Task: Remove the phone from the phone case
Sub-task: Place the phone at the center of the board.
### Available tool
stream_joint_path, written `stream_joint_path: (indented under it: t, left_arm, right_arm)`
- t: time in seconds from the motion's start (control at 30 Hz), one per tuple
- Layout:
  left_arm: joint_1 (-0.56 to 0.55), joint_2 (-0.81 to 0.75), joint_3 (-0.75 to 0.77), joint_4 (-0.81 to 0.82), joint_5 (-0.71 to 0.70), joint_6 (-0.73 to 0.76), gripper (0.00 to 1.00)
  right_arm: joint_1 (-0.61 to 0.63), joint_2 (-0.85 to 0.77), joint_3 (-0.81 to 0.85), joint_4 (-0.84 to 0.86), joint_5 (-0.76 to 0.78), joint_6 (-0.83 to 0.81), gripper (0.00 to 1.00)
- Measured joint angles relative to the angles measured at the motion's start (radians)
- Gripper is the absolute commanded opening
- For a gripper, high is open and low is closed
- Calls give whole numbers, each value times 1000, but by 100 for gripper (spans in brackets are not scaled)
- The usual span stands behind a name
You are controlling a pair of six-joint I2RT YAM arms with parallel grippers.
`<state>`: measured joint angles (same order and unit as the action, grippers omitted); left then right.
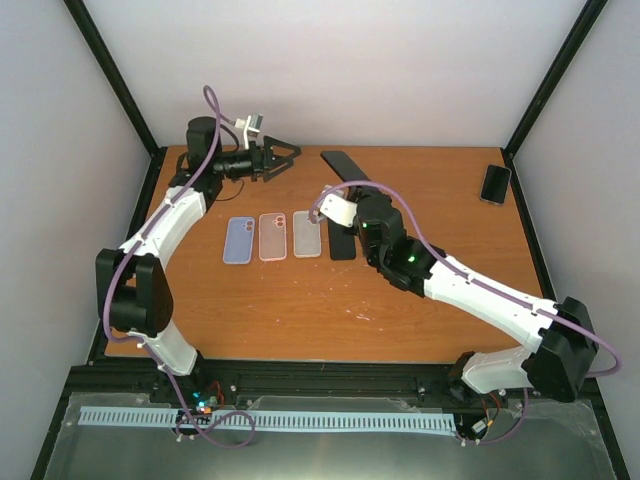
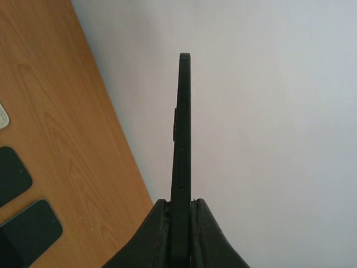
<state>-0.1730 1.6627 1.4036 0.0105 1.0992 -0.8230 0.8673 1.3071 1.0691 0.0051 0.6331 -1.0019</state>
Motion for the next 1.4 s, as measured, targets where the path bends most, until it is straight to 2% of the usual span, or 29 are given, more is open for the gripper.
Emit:
stream_joint_path:
  t: [0.2,0.53,0.73,1.07,1.4]
  left_arm:
    - [-45,5,-37,83,11,-49,96]
    - [-65,6,-112,206,16,-114,96]
    - [-76,6,-155,249,24,-138,91]
    - [-90,4,-222,315,32,-186,65]
    - [-111,2,-232,415,56,-266,22]
  right_arm:
    - [56,17,-74,193,41,-129,3]
    - [146,76,-314,634,64,-483,3]
    - [166,119,-332,810,64,-610,3]
    - [169,155,-332,949,90,-718,3]
    - [174,195,-332,1016,96,-788,3]
